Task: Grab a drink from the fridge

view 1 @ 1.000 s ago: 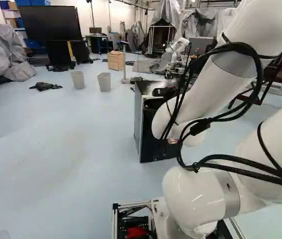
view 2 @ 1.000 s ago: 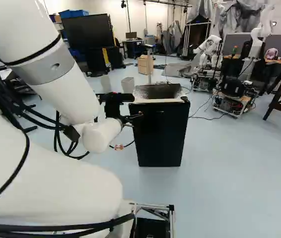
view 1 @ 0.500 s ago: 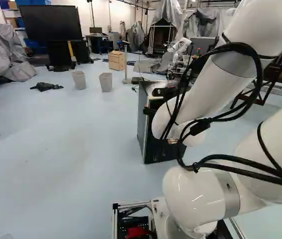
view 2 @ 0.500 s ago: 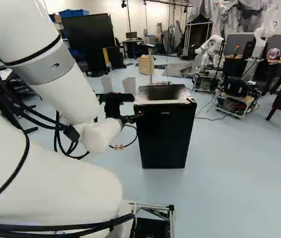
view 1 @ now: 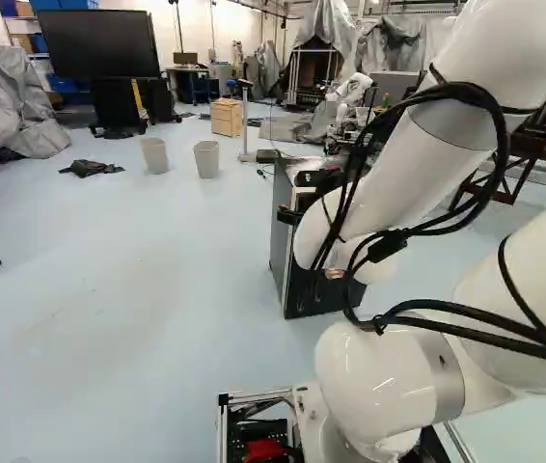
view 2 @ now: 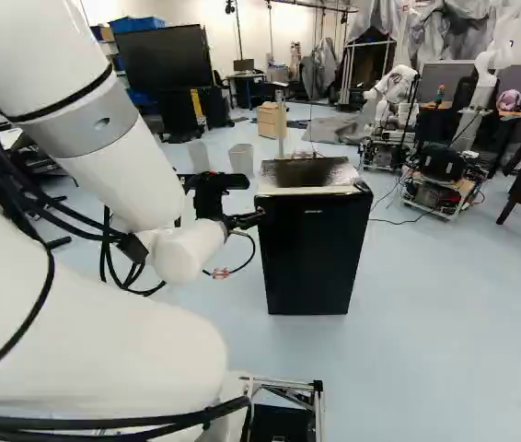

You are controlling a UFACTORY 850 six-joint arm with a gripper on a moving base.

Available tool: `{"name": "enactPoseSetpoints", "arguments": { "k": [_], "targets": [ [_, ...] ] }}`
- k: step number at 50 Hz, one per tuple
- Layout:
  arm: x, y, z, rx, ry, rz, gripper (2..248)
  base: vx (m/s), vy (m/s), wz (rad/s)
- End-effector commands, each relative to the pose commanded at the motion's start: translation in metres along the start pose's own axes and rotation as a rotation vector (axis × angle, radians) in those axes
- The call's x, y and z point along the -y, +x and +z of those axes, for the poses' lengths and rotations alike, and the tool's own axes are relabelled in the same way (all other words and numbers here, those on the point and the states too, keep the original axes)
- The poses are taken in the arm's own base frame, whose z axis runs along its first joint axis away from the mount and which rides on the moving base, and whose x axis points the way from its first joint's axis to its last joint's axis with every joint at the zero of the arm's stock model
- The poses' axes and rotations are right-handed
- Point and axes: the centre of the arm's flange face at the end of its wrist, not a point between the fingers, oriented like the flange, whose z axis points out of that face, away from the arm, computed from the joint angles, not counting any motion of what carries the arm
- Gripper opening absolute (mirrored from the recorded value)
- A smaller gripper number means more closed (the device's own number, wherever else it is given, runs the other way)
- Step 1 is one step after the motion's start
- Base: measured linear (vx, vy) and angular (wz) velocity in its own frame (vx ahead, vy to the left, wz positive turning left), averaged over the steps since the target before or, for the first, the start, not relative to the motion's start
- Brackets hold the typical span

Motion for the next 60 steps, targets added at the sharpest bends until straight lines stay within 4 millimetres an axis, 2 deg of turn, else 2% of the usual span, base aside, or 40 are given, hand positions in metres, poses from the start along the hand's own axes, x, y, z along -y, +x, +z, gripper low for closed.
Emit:
{"name": "enactPoseSetpoints", "arguments": {
  "k": [12,33,48,60],
  "targets": [
    [0.001,0.001,0.002,0.001,-0.01,0.013,247,0.0,0.0,0.0],
    [0.012,0.009,0.017,0.002,-0.065,0.093,247,0.0,0.0,0.0],
    [0.019,0.011,0.017,-0.024,-0.131,0.17,247,0.0,0.0,0.0],
    [0.025,0.005,0.018,-0.026,-0.191,0.22,247,0.0,0.0,0.0]
  ]
}}
